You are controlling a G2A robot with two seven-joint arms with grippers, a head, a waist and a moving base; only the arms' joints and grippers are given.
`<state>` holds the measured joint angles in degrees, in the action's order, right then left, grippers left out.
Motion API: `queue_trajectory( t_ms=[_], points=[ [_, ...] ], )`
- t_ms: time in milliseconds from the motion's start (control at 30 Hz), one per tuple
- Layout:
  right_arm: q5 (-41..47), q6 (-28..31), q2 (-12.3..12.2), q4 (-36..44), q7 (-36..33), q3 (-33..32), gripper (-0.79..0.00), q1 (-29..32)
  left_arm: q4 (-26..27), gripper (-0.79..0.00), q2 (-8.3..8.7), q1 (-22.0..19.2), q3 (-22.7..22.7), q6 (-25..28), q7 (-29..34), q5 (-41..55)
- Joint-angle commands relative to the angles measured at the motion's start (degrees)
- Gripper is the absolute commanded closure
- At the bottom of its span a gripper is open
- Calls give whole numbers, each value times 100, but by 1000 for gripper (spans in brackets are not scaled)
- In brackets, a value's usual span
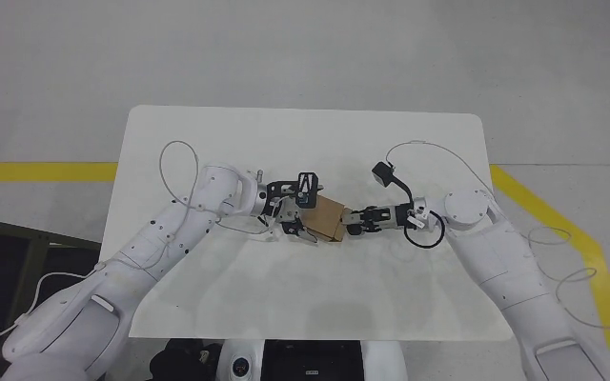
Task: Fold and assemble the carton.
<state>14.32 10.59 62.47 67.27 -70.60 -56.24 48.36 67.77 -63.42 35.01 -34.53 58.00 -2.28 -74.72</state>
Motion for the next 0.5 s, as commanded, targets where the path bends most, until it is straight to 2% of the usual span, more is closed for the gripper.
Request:
queue_trajectory(
  t_ms=[0,467],
  points=[
    [-9,-28,6,10,1,16,-225,-27,7,-785,2,-1,10,0,-6,9],
    [-19,-77,26,76,12,42,-243,-152,18,-785,12,-15,67,0,-29,21]
  ],
)
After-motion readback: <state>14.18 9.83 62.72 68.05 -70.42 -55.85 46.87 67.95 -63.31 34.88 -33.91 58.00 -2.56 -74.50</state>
